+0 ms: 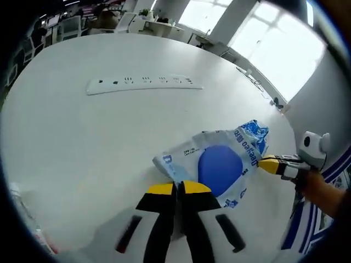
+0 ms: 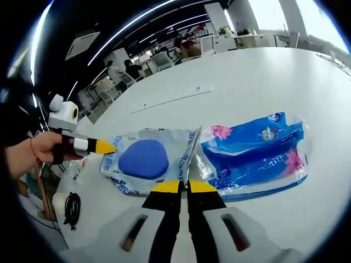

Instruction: Arrange the tabletop items into an orderly group along one side of the table until the central work area is clear of visible clutter.

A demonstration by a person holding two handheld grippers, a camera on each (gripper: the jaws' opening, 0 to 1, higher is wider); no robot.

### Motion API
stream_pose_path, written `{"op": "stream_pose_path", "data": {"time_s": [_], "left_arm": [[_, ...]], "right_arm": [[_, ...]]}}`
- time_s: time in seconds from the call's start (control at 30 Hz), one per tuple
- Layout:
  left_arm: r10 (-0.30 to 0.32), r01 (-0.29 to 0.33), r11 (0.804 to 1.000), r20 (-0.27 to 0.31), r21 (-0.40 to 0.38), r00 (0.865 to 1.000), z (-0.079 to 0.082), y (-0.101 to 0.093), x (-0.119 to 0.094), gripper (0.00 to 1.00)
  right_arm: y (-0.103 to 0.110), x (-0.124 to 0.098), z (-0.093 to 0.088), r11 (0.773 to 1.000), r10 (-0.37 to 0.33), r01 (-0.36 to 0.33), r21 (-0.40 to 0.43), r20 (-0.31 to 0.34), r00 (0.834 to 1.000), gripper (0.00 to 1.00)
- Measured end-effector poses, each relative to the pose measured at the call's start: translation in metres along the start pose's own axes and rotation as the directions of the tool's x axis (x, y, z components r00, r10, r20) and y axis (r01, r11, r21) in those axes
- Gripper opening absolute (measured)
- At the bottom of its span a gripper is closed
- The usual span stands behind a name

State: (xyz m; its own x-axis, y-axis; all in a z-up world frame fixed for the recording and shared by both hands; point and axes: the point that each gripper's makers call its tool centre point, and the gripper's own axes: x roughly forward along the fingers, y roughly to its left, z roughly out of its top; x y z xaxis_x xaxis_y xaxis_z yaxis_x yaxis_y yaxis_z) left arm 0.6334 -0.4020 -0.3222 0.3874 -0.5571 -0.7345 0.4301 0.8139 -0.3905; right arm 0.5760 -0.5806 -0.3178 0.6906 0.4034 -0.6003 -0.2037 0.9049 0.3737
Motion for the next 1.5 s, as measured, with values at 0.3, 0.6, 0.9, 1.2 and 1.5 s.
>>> {"op": "stream_pose_path", "data": {"time_s": [0.3,0.6,0.9,1.2,1.5], "left_arm": [[-0.008,0.008,1.0,0.005,-0.001,1.0,0.0,-0.002,-0.001,0.08],[-0.006,0.006,1.0,0.008,0.01,1.0,-0.001,-0.002,-0.002,0.17],[-0.001,0.001,1.0,0.012,0.018,1.0,0.0,-0.002,-0.006,0.23],[0.0,-0.001,1.0,0.016,0.029,1.0,-0.001,-0.002,-0.013,0.31],[-0.006,0.005,0.999,0.037,0.039,0.999,0.003,-0.006,-0.026,0.4]], "right_arm": [[0.0,-0.001,-0.001,1.0,-0.005,0.005,-0.001,-0.003,1.0,0.04],[0.001,-0.003,-0.002,1.0,-0.004,0.004,0.0,0.003,1.0,0.09],[0.004,-0.005,-0.002,1.0,-0.003,0.003,0.002,0.006,1.0,0.13],[0.009,-0.012,-0.002,1.0,-0.009,0.009,-0.003,0.012,1.0,0.16],[0.009,-0.02,0.001,1.0,-0.023,0.023,-0.006,0.026,0.999,0.22]]}}
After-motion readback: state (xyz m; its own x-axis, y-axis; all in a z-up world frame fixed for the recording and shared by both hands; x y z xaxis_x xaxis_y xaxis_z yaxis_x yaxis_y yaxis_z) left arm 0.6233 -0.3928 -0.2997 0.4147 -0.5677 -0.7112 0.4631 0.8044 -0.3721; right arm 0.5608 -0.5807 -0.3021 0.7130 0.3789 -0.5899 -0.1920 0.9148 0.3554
